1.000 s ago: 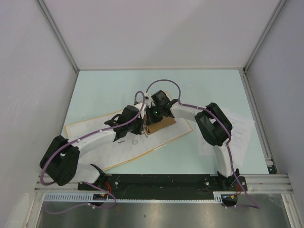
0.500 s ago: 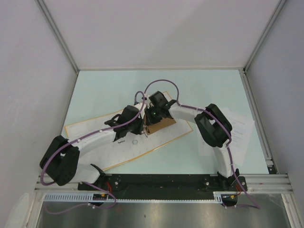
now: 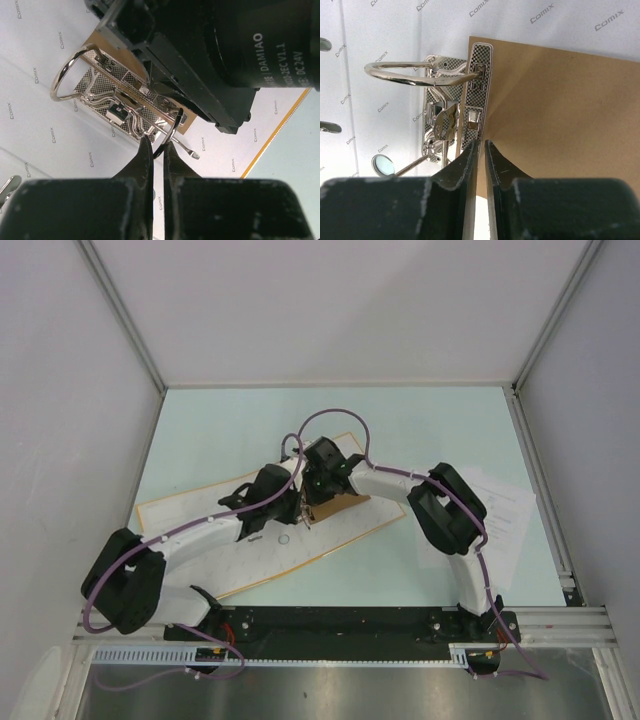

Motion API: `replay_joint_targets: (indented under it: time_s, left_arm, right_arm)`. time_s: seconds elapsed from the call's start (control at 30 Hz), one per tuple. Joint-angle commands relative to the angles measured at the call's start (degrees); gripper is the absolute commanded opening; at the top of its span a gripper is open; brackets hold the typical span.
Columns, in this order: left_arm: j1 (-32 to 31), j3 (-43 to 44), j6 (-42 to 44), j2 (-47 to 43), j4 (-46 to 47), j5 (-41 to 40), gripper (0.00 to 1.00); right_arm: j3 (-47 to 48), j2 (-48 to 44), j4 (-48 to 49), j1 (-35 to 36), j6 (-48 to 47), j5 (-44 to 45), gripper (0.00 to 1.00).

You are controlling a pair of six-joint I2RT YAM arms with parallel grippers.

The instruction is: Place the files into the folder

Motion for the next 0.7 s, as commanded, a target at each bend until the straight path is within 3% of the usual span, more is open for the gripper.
replay_joint_targets:
  time_s: [0.0,0.67]
  left_arm:
    - [0.5,-2.83,-9.55,-0.5,-2.91,-1.0,0.0]
    - [1.12,-9.6,-13.59,-2.44,2.89,-0.39,0.0]
  right_arm:
    - [-7.71,8.55,-12.41,5.72,2.21,3.1,0.15]
    - [-13.95,13.57,-10.31,11.44,7.4,6.09,0.14]
